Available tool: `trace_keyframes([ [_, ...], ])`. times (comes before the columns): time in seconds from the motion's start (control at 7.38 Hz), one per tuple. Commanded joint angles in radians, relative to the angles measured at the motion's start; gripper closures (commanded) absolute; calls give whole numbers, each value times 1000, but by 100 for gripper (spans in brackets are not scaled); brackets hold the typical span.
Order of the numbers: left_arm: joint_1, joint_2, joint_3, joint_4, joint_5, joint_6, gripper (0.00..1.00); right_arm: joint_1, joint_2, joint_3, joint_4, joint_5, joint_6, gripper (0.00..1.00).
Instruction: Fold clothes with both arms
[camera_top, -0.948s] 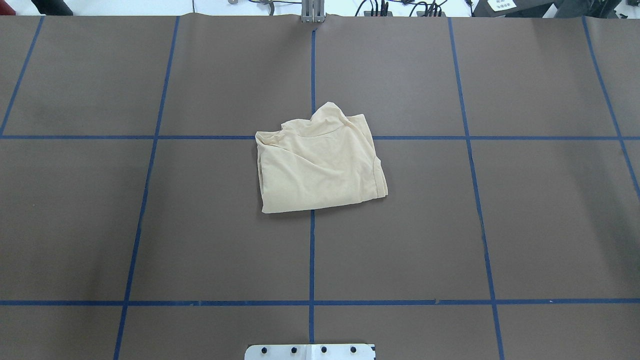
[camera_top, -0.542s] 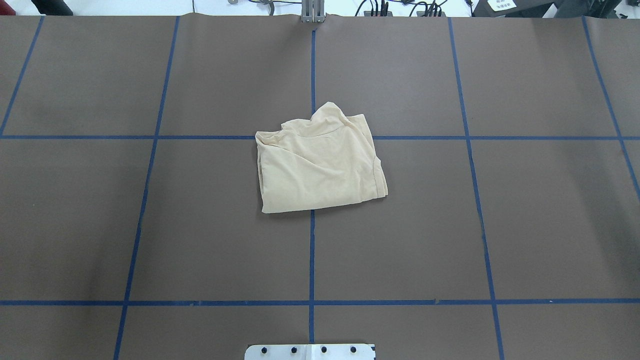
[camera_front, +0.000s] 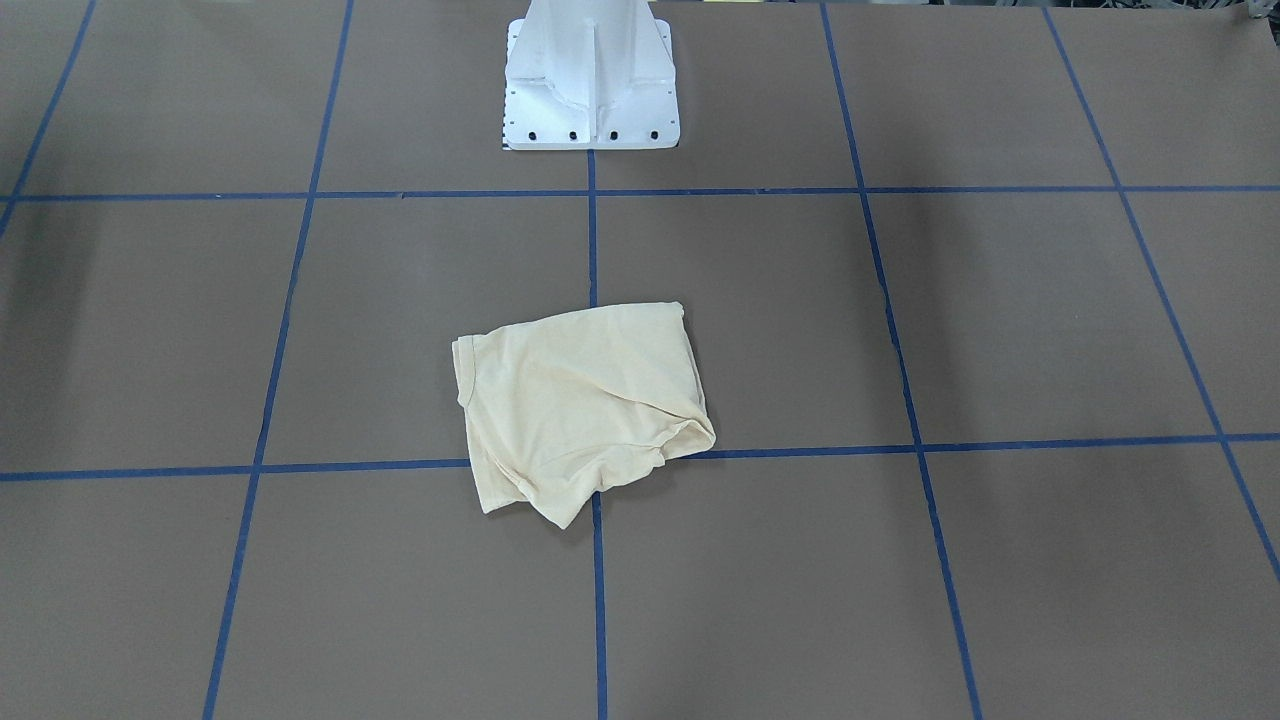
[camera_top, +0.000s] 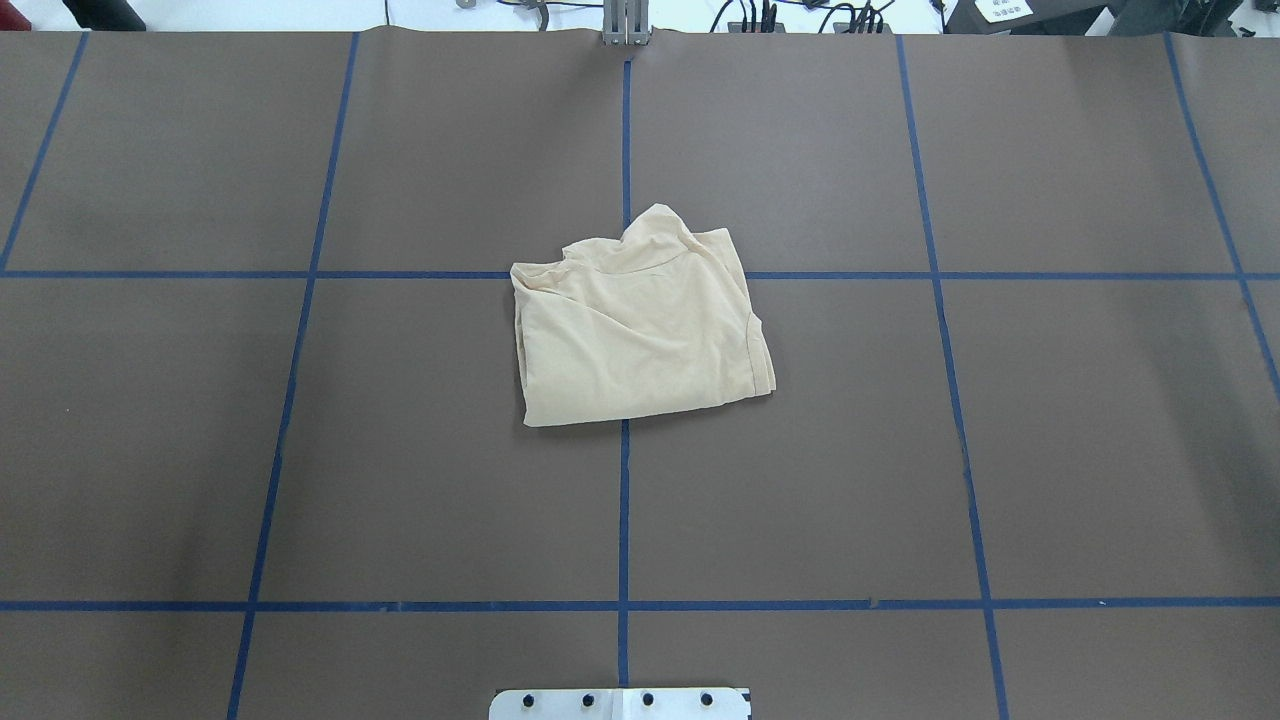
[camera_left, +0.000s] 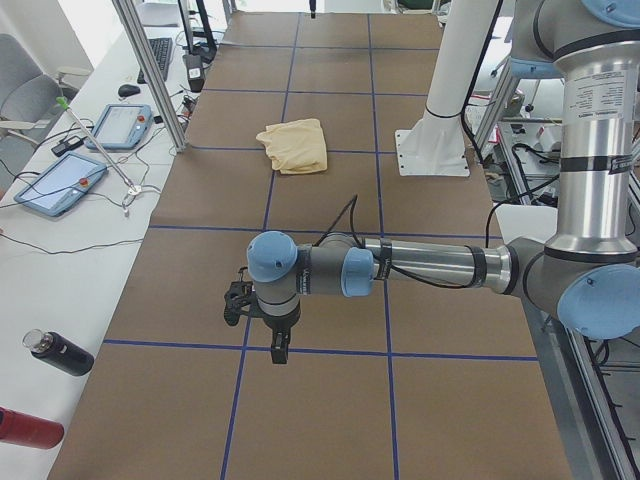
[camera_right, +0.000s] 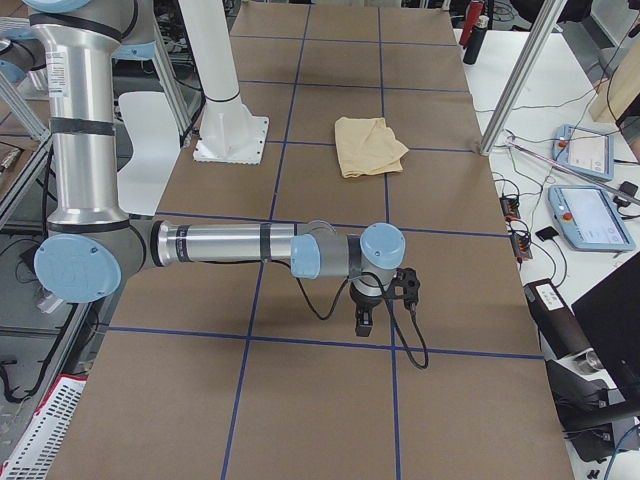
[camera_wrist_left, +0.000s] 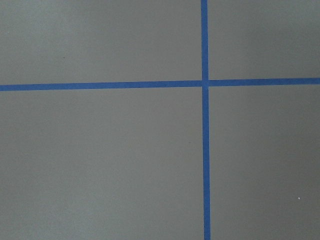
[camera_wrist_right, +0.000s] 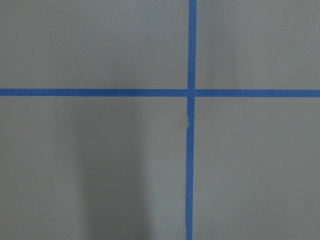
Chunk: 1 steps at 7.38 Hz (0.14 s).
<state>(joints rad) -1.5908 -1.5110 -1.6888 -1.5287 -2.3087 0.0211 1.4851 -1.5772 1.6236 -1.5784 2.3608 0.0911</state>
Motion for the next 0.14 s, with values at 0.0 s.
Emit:
trace_keyframes([
  [0.0,0,0,0,-2,0,-1,0,1,3,-4,0,2,2,0],
])
